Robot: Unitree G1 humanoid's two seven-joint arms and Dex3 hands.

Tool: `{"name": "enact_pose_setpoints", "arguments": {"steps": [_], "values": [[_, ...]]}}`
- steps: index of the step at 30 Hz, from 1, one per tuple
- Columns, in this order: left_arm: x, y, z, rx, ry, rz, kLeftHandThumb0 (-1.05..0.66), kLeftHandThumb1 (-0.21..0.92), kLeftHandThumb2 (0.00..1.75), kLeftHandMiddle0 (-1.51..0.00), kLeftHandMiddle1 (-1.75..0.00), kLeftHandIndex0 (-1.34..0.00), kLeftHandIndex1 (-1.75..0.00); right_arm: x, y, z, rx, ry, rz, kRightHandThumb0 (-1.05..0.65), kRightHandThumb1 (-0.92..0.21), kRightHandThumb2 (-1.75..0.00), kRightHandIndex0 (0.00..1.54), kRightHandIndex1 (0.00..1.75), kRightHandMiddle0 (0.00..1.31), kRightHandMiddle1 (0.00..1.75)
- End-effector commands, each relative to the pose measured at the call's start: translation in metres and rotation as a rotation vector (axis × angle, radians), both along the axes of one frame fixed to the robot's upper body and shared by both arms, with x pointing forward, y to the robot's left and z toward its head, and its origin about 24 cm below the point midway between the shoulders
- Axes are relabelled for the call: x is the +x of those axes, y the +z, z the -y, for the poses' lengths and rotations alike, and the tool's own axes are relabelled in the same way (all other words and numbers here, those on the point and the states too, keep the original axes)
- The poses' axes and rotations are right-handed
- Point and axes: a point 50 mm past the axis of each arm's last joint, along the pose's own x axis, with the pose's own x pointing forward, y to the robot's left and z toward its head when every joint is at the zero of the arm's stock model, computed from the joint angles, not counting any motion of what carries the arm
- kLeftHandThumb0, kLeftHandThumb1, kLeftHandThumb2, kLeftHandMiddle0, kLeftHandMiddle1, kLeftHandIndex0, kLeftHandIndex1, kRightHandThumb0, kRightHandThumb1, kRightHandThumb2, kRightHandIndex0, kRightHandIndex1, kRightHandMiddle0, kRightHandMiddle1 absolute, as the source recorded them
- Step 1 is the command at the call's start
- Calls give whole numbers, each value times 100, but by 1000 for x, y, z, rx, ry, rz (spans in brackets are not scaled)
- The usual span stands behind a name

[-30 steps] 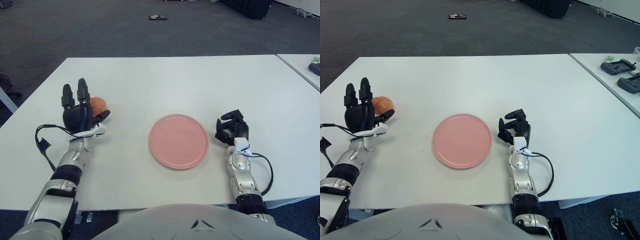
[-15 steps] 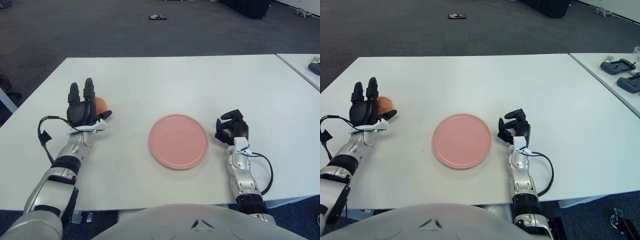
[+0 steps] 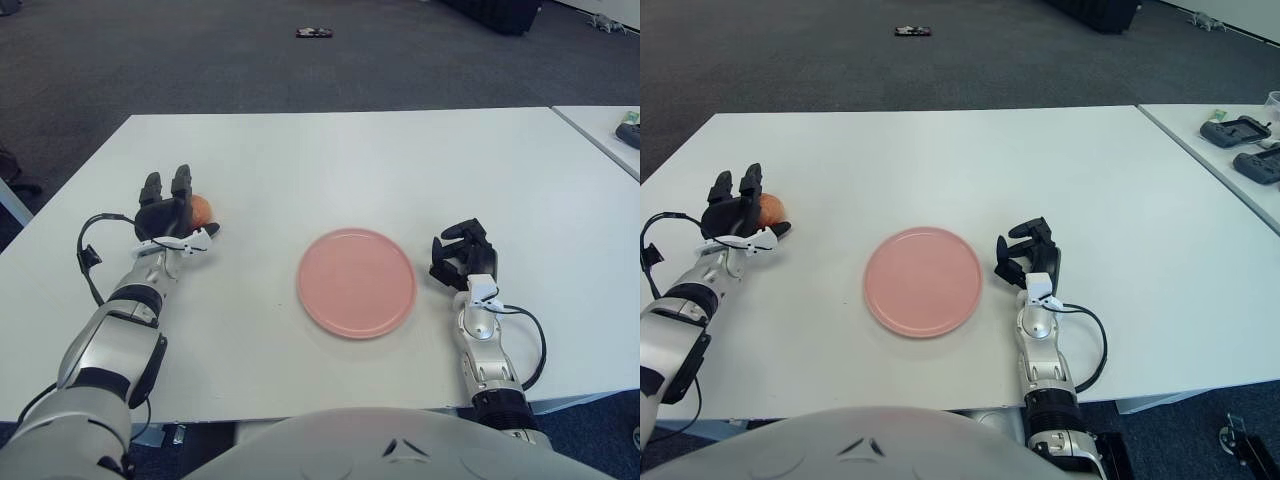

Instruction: Put the apple into the plate.

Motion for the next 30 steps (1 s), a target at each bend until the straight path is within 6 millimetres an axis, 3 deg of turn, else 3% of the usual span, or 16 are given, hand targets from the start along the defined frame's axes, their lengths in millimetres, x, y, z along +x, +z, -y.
{"name": "enact_pose_setpoints", "arguments": {"steps": [1,9,15,19,21,22,24,30], "values": [[8,6,1,-16,-9,-22,-105,68,68,0,-16,0,-18,-8,-15,3,-6,-14,-96,-41,-54,-105,73,151,44,175],[9,3,3,-37,-27,-98,-103,71,68,0,-24,0,-36,-9,-14,3,0,-15,-83,-41,-54,-105,73,151,44,175],[11,-5,1,-53,-8,-329,-98,70,68,0,-30,0,-52,-9,-14,3,2,-20,-78,-41,-54,-105,73,151,44,175],[11,-10,-2,-29,12,-533,-91,63,75,0,-54,0,-52,-9,-13,3,6,-21,-71,-41,-54,-105,74,151,44,175],[11,-11,-4,-3,7,-603,-90,62,78,0,-71,0,-59,-9,-13,3,8,-21,-68,-41,-54,-105,74,151,44,175],[10,-11,-5,19,-3,-636,-91,58,80,0,-88,0,-75,-9,-13,3,10,-22,-66,-41,-53,-105,74,151,44,175],[10,-11,-5,49,-21,-674,-90,59,83,0,-102,0,-84,-9,-13,3,12,-24,-64,-41,-53,-106,75,151,44,175],[9,-13,-4,39,-26,-704,-86,59,88,0,-128,0,-104,-10,-12,3,12,-31,-66,-42,-52,-107,75,149,45,175]]}}
